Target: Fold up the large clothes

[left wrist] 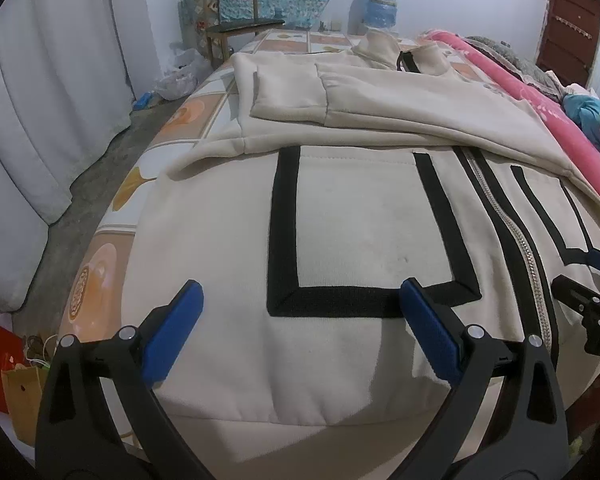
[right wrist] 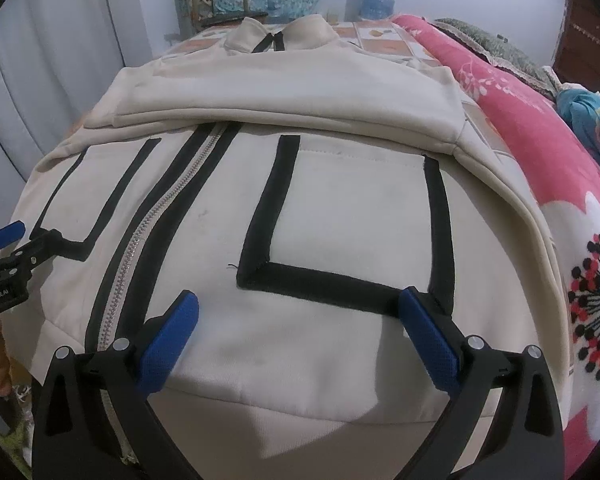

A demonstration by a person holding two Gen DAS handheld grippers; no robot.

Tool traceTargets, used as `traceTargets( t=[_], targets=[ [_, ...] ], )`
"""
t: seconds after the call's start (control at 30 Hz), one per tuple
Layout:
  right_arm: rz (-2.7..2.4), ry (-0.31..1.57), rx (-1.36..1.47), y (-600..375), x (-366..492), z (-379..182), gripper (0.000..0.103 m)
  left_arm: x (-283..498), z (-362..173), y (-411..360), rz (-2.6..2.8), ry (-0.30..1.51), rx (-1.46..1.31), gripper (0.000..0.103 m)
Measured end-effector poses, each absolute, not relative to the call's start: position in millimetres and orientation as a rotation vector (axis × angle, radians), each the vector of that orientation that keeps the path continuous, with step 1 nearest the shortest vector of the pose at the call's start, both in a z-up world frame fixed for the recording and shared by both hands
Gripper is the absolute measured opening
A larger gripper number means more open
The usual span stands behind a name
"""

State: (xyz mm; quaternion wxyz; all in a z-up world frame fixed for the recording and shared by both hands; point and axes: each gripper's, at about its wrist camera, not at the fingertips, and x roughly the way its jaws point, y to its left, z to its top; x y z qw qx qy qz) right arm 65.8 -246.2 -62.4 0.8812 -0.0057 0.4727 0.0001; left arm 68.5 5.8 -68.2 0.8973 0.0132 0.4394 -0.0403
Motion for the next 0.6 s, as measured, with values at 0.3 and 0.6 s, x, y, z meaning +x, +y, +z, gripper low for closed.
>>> traceTargets(
  t=[0.3,0.6],
  targets=[
    [0.025,0.972,-0.027,-247,65,-62,0.097,24,-47,41,-0.071,0.847,-0.025,0.095],
    [0.039,0.969,-0.035,-247,66,-62,0.097,-31,-51,80,-0.034,0.861,-0.057,0.088]
  ],
)
